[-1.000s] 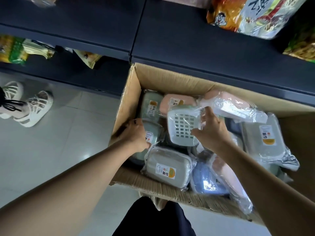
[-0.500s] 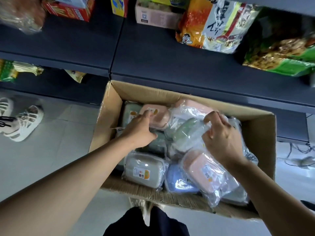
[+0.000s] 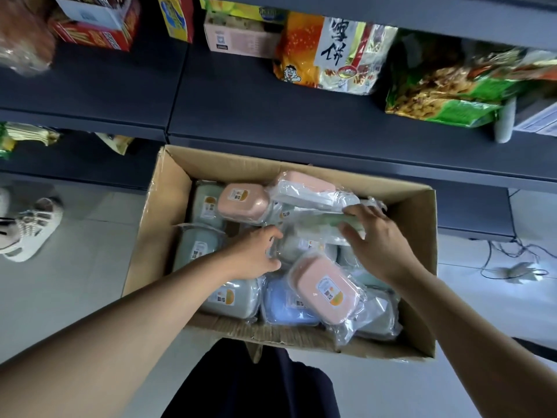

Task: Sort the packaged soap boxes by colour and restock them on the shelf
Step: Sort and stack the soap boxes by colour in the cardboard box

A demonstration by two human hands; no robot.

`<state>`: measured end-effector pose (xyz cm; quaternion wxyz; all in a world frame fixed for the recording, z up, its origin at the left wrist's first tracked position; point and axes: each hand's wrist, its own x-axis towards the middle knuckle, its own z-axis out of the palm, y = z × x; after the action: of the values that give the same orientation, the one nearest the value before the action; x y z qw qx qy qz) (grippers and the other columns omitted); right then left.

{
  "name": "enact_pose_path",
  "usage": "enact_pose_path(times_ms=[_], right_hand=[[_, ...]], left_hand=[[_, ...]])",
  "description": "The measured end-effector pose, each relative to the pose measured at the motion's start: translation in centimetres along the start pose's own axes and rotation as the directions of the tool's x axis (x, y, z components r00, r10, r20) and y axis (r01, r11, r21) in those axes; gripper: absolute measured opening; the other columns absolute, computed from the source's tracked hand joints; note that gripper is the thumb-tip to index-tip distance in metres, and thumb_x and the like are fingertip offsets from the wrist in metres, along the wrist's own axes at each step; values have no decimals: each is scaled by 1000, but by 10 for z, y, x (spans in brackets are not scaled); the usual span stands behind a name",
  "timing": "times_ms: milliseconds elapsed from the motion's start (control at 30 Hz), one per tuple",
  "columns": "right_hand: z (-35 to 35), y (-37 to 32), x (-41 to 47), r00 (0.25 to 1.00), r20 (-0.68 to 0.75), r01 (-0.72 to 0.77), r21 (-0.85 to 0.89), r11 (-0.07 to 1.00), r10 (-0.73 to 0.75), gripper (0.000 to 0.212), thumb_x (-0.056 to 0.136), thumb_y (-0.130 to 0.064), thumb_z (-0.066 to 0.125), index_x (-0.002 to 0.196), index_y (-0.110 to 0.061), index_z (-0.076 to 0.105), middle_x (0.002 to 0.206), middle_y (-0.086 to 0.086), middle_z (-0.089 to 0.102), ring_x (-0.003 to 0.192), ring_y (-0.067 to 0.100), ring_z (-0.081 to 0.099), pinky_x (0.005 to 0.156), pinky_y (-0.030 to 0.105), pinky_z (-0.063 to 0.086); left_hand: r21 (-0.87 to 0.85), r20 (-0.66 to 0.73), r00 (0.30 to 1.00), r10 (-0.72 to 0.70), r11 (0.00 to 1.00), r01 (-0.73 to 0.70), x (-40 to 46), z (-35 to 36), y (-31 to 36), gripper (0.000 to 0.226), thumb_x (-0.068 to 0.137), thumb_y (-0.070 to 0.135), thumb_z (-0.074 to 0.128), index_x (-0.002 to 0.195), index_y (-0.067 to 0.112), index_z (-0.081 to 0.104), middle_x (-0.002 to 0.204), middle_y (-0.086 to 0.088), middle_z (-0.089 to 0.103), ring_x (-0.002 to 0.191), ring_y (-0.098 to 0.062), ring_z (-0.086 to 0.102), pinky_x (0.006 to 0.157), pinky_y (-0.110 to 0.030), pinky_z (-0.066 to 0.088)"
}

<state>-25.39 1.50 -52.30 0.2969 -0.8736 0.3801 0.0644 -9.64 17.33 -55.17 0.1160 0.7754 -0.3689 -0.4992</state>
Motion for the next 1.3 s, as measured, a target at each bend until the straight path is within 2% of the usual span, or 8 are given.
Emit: enact_pose_path(times_ms=[133, 300, 467, 633, 767, 900, 1000, 1300], right_hand=[[20, -25, -2, 950, 199, -194, -232, 953, 242, 67, 84, -69, 39, 123, -15, 45, 126, 10, 48, 116, 31, 49, 94, 42, 40], [44, -41, 5, 883, 232, -388, -130, 913, 408, 58, 82, -54, 50, 118, -15, 26, 120, 13, 41, 116, 34, 45, 96, 49, 40], [72, -52, 13, 892, 176, -367, -259, 893, 417, 97, 71, -74, 54, 137, -14, 17, 136, 13, 28, 126, 34, 32, 100, 49, 34], [80, -44, 18, 885, 85, -438, -177, 881, 457, 76, 74, -58, 63, 129, -23, 24, 122, 14, 30, 119, 35, 35, 97, 44, 36], [79, -38, 16, 875, 1, -481, -85, 872, 483, 70, 74, -53, 67, 128, -25, 32, 121, 17, 37, 119, 37, 40, 96, 44, 37], [66, -38, 3, 837, -119, -532, 50, 845, 534, 73, 70, -50, 73, 122, -15, 36, 122, 18, 46, 117, 38, 45, 94, 44, 38], [45, -39, -13, 812, -205, -525, 155, 837, 547, 67, 70, -45, 75, 115, -10, 40, 122, 20, 49, 117, 38, 46, 94, 43, 38], [-9, -29, -47, 770, -356, -458, 269, 847, 529, 67, 64, -47, 69, 114, -10, 45, 116, 20, 56, 107, 39, 52, 88, 45, 45]], left_hand=[[79, -79, 996, -37, 996, 44, 5, -3, -15, 59, 85, 28, 67, 138, 22, 41, 140, -1, 49, 122, -19, 50, 95, -31, 45], [217, -206, 975, -90, 967, 135, 32, -17, -47, 60, 85, 24, 66, 137, 21, 37, 142, -5, 43, 126, -25, 43, 100, -39, 41], [371, -286, 958, -14, 920, 125, 79, -33, -77, 79, 80, 12, 67, 146, 22, 24, 149, -4, 31, 134, -28, 35, 104, -43, 38], [481, -183, 978, 96, 877, 4, 114, -39, -94, 99, 75, 13, 72, 151, 25, 9, 152, -5, 24, 139, -27, 26, 108, -43, 35], [592, -188, 968, 163, 806, -21, 108, -36, -98, 93, 64, 34, 80, 141, 25, 29, 132, -7, 36, 123, -29, 35, 101, -43, 35], [446, -256, 956, 144, 895, -15, 70, -36, -90, 96, 56, 24, 81, 139, 28, 33, 121, -5, 30, 111, -31, 43, 95, -38, 36], [379, -256, 952, 170, 923, -63, 35, -40, -87, 99, 50, 35, 78, 137, 32, 32, 114, -2, 27, 107, -27, 41, 99, -39, 39], [363, -158, 851, 500, 831, -421, 0, -5, 12, 93, 53, 47, 65, 140, 32, 36, 119, 3, 34, 111, -20, 41, 94, -40, 41]])
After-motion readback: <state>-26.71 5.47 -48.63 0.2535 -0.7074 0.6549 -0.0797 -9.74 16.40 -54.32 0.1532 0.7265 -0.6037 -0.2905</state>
